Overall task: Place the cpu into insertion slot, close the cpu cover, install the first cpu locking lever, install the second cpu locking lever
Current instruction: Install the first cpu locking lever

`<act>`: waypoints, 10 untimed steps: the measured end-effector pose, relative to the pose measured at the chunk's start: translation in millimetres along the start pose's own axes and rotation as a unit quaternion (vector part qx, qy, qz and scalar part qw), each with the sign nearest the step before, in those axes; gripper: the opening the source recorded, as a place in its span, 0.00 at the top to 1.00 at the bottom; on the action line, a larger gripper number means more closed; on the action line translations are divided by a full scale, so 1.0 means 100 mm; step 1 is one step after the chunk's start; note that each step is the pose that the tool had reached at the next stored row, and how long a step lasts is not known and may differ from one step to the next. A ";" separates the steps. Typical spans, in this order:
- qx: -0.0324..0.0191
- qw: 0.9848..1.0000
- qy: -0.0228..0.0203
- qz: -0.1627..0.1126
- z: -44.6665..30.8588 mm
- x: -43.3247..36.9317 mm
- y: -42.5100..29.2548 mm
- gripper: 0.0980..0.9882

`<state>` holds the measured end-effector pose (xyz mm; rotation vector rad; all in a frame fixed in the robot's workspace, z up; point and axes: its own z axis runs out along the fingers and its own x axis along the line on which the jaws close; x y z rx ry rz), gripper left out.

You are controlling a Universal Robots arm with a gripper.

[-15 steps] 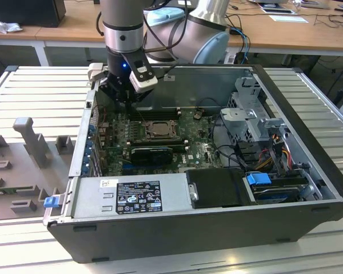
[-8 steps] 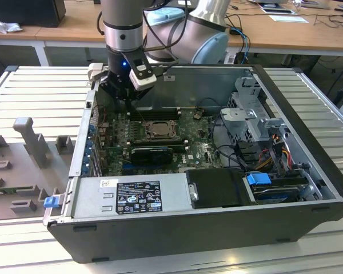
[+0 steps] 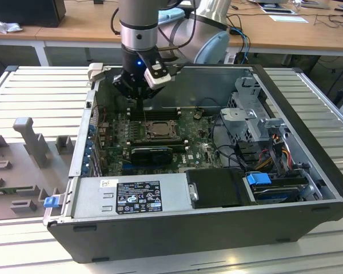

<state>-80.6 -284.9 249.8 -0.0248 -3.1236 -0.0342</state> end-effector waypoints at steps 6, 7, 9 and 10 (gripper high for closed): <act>-0.013 1.000 0.000 0.000 0.017 -0.289 -0.003 0.99; -0.024 1.000 -0.002 0.000 0.021 -0.290 -0.014 0.99; -0.024 1.000 -0.004 -0.004 0.075 -0.295 -0.024 0.99; -0.024 1.000 -0.005 -0.010 0.109 -0.306 -0.025 0.99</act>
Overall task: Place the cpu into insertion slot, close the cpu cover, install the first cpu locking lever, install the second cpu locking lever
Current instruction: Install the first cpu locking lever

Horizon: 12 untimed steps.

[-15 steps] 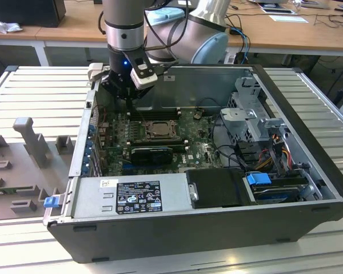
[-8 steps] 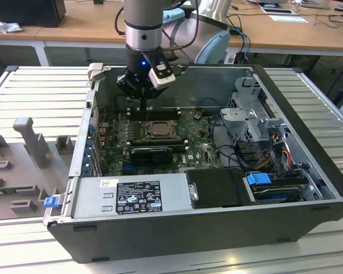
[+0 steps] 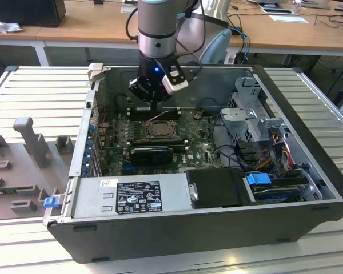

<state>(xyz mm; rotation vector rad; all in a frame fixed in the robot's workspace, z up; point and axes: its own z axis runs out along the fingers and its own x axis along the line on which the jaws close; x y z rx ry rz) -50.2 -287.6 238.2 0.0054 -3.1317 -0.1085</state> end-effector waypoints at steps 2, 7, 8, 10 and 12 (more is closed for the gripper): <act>-0.003 1.000 0.001 -0.008 0.043 -0.039 -0.004 0.99; -0.012 1.000 0.001 -0.010 0.069 -0.106 -0.005 0.99; -0.012 1.000 0.001 -0.011 0.079 -0.123 -0.006 0.99; -0.014 1.000 0.001 -0.011 0.094 -0.145 -0.007 0.99; -0.014 1.000 0.001 -0.012 0.121 -0.182 -0.009 0.99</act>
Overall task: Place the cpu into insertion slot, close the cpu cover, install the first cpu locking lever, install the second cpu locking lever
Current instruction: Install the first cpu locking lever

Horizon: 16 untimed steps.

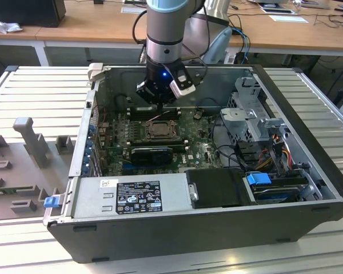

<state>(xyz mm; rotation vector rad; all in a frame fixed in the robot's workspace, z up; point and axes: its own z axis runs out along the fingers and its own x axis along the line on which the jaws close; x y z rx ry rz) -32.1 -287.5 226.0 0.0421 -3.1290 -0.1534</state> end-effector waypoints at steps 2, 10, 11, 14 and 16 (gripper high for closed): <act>0.000 1.000 0.000 -0.001 0.023 -0.029 -0.002 0.99; -0.001 1.000 0.000 -0.004 0.102 -0.103 -0.012 0.99; -0.001 1.000 0.000 -0.004 0.106 -0.105 -0.012 0.99; -0.001 1.000 0.000 -0.005 0.124 -0.116 -0.014 0.99; -0.001 1.000 0.001 -0.005 0.141 -0.125 -0.016 0.99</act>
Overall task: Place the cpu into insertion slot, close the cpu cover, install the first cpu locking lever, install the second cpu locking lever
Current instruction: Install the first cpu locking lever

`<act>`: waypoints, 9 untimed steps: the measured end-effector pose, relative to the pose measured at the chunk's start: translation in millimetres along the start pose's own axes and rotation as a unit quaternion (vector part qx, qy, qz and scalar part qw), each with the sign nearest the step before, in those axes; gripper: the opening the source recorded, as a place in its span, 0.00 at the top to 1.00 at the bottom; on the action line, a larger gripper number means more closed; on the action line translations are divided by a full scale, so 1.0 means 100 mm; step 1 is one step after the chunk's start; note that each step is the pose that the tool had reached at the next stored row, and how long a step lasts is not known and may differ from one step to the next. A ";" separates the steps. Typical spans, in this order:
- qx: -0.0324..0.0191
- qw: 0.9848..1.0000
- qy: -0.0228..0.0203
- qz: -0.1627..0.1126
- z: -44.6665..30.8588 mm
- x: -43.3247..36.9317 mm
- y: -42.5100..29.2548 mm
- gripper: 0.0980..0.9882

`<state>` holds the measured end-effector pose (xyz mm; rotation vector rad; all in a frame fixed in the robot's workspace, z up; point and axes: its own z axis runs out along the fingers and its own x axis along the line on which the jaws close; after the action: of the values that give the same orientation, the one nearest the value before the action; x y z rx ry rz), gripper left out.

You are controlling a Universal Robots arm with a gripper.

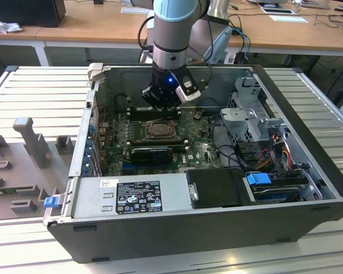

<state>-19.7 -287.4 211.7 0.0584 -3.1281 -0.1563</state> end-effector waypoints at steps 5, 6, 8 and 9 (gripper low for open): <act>0.000 1.000 0.000 -0.001 0.043 -0.019 -0.005 0.99; 0.000 1.000 0.000 -0.001 0.052 -0.024 -0.006 0.99; 0.000 1.000 0.000 -0.001 0.062 -0.030 -0.008 0.99; 0.000 1.000 0.000 -0.001 0.063 -0.031 -0.008 0.99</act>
<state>-16.7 -287.5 205.4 0.0629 -3.1278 -0.1559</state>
